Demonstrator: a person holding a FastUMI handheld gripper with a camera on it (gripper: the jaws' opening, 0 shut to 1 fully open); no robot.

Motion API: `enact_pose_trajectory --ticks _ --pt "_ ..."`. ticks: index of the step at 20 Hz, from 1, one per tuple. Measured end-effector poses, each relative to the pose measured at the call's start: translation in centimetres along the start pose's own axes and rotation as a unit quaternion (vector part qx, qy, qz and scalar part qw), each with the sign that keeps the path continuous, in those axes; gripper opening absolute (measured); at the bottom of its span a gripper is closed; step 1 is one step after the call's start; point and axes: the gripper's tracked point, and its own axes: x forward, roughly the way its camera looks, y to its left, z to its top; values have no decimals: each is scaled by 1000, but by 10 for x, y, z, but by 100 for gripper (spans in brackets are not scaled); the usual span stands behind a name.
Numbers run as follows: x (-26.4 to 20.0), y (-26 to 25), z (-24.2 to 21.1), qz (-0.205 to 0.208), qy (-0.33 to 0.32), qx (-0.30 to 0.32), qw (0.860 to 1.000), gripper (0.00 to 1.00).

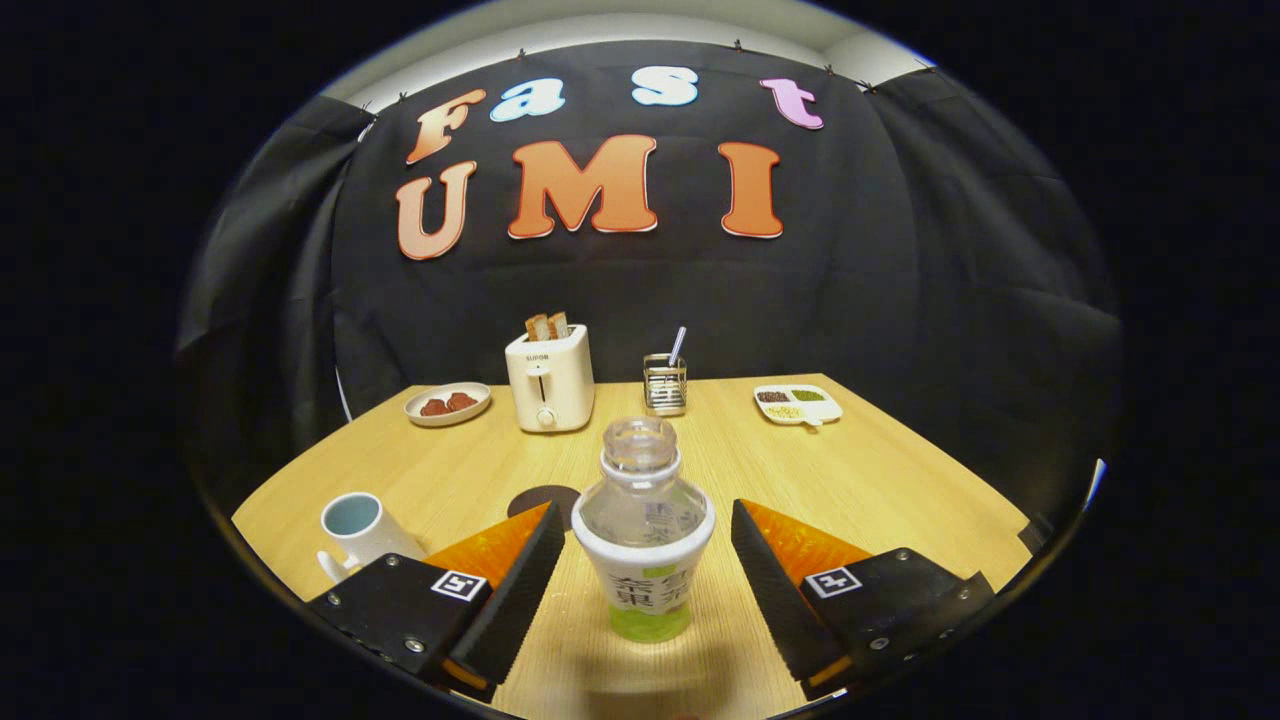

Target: Take the bottle from table, then pour the juice into the cup, finally place the bottle on the coaster

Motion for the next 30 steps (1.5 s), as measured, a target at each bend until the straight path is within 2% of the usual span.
enact_pose_trajectory --ticks 6,7,10,16,26,30 --pt "16 7 -37 10 48 0 999 98" --pt "17 7 -42 8 55 -1 998 94" --pt "20 5 -48 5 71 1 997 69" --pt "13 9 -35 0 105 0 994 56" --pt "-4 51 28 -28 88 -65 994 56" --pt "-8 74 37 -35 91 -122 988 56"
